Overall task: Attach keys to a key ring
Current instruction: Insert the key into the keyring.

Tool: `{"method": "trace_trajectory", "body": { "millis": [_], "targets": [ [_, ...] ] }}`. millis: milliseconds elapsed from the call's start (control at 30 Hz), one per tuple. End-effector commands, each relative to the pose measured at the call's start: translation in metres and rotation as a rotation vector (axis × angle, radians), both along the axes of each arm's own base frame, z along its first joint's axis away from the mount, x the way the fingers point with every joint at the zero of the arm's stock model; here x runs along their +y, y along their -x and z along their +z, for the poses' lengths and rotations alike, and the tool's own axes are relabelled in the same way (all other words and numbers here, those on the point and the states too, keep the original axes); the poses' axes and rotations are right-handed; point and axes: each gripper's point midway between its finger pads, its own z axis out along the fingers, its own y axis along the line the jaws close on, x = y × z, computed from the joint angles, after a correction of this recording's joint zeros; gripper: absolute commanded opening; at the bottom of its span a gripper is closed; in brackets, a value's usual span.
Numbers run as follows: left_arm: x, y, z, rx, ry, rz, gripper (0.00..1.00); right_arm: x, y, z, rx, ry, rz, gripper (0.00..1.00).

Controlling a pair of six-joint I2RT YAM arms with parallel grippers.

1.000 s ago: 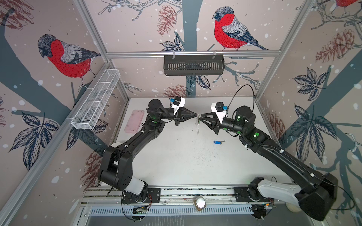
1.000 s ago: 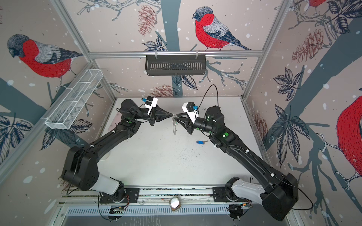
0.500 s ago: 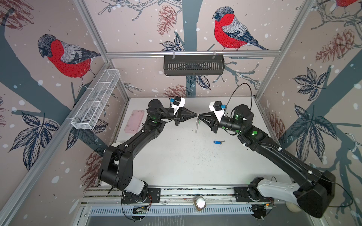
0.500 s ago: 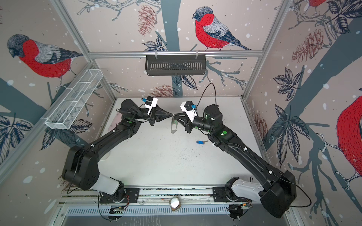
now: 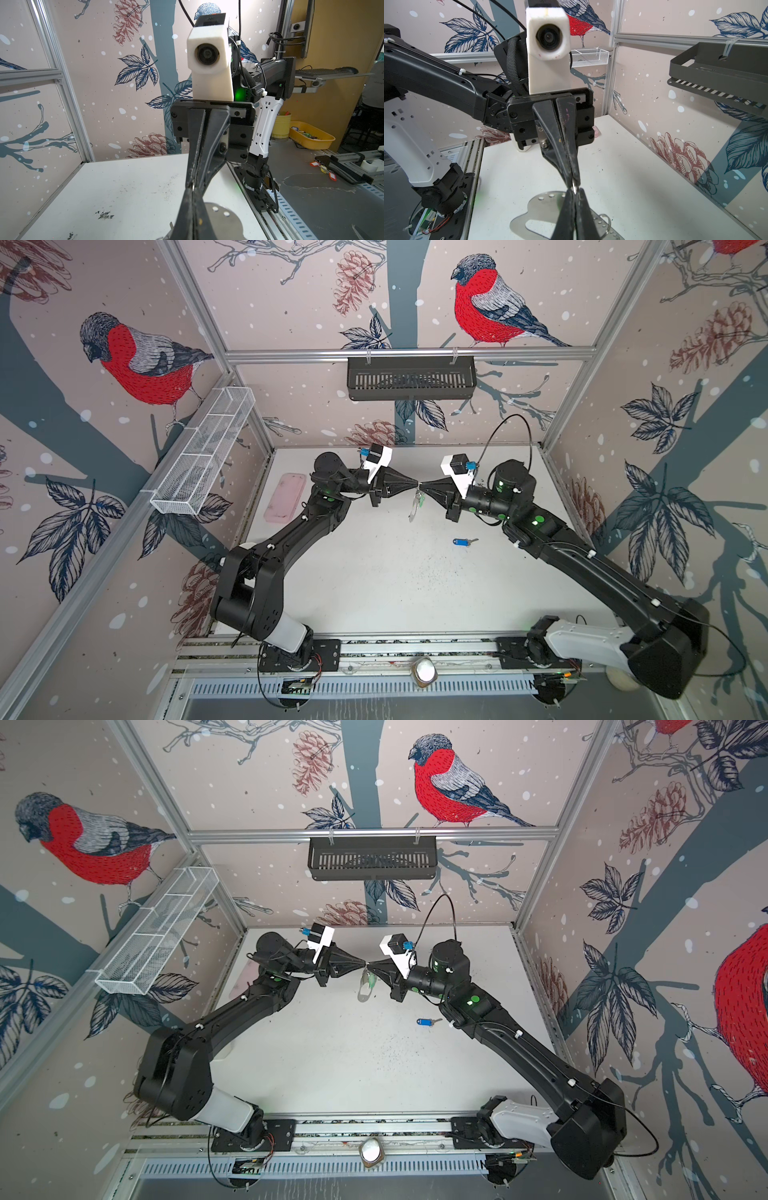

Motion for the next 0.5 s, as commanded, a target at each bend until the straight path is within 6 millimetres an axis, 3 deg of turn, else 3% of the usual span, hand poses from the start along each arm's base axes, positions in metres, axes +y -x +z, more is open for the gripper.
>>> {"method": "trace_trajectory", "body": {
  "millis": [0, 100, 233, 300, 467],
  "targets": [
    [0.001, 0.004, 0.005, -0.035, 0.014, -0.014, 0.0, 0.002, 0.002, 0.006, -0.018, -0.009, 0.016, 0.01],
    [0.002, -0.004, 0.006, -0.021, 0.023, 0.024, 0.02, 0.002, -0.001, 0.006, -0.01, -0.004, -0.001, 0.0],
    [0.01, -0.016, 0.01, -0.01, 0.052, 0.099, 0.25, 0.002, -0.008, 0.003, 0.024, 0.015, -0.031, 0.0],
    [0.016, -0.022, 0.013, -0.007, 0.076, 0.146, 0.31, 0.001, -0.013, 0.001, 0.046, 0.023, -0.055, 0.0],
    [0.028, -0.042, 0.016, 0.009, 0.109, 0.288, 0.34, 0.0, -0.021, -0.003, 0.089, 0.04, -0.099, 0.0]
  ]
}}
